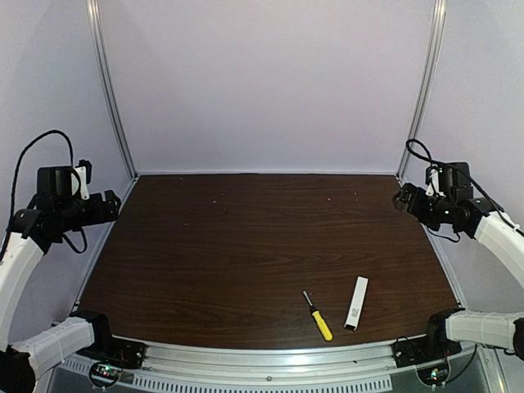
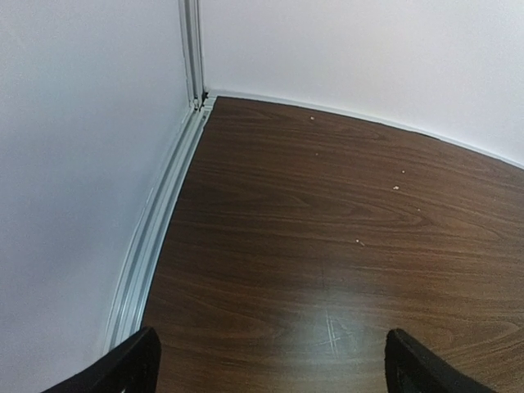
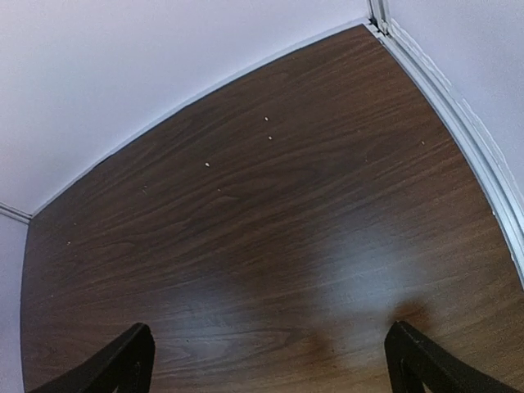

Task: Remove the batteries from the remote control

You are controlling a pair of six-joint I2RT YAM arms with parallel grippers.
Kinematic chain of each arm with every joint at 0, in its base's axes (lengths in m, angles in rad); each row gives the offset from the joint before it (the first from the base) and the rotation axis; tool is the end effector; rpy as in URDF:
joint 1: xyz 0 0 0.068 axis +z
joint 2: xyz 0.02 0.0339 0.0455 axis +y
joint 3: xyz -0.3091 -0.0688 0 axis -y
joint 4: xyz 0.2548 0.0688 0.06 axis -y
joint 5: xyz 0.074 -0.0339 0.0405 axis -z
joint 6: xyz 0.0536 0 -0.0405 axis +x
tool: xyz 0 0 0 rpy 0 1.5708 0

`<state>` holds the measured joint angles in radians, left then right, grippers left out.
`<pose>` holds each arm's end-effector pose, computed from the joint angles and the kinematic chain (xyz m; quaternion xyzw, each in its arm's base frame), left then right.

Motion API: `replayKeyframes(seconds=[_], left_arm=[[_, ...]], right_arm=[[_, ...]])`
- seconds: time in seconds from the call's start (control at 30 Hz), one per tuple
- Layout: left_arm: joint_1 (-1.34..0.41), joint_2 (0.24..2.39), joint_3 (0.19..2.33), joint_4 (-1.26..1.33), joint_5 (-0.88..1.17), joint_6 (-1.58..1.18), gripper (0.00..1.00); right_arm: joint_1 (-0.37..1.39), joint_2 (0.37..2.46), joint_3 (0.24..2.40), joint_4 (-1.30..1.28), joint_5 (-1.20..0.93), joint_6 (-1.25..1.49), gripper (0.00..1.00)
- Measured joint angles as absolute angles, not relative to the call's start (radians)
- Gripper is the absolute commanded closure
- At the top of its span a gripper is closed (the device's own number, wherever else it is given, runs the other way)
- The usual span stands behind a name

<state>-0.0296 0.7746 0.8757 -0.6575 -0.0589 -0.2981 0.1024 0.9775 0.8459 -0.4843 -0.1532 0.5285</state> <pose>0.1548 -0.0014 0.3478 -0.1311 0.8640 -0.0538 0.4832 0.2094 0.0297 0.3225 0.1529 0.8730 0.2068 0.4145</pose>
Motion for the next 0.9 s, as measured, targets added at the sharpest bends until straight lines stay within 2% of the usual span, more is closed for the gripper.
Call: replayKeyframes(seconds=[0.37, 0.9], left_arm=[[-0.030, 0.775, 0.873, -0.656, -0.059, -0.298, 0.03], [-0.030, 0.772, 0.870, -0.655, -0.059, -0.298, 0.03]], right_arm=[[0.152, 1.052, 0.848, -0.663, -0.129, 0.581, 0.00], [0.532, 1.170, 0.781, -0.702, -0.081, 0.742, 0.00]])
